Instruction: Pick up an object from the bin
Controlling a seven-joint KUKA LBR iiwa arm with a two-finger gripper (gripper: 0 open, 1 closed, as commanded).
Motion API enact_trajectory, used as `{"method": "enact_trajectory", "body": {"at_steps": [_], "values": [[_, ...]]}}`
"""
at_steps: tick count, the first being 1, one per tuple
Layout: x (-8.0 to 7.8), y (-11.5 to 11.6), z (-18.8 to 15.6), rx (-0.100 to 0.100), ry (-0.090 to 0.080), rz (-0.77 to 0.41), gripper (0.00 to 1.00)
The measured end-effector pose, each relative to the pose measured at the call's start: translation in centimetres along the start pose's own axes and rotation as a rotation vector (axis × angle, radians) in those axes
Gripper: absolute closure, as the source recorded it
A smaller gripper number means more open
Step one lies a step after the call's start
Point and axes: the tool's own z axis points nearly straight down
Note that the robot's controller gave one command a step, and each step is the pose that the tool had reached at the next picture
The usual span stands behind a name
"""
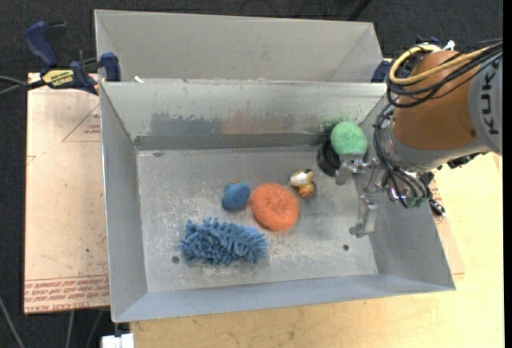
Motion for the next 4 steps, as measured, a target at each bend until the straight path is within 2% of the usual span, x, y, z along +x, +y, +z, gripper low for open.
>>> {"method": "enact_trajectory", "body": {"at_steps": [2,3,4], "values": [[0.4,-0.3,-0.7,0.0,-0.006,-0.048,0.0],[-1.2,0.9,1.7,0.007,-0.016,-0.13,0.0],[-1.6,5.9,5.2,0.0,-0.002,-0.217,0.0]]}}
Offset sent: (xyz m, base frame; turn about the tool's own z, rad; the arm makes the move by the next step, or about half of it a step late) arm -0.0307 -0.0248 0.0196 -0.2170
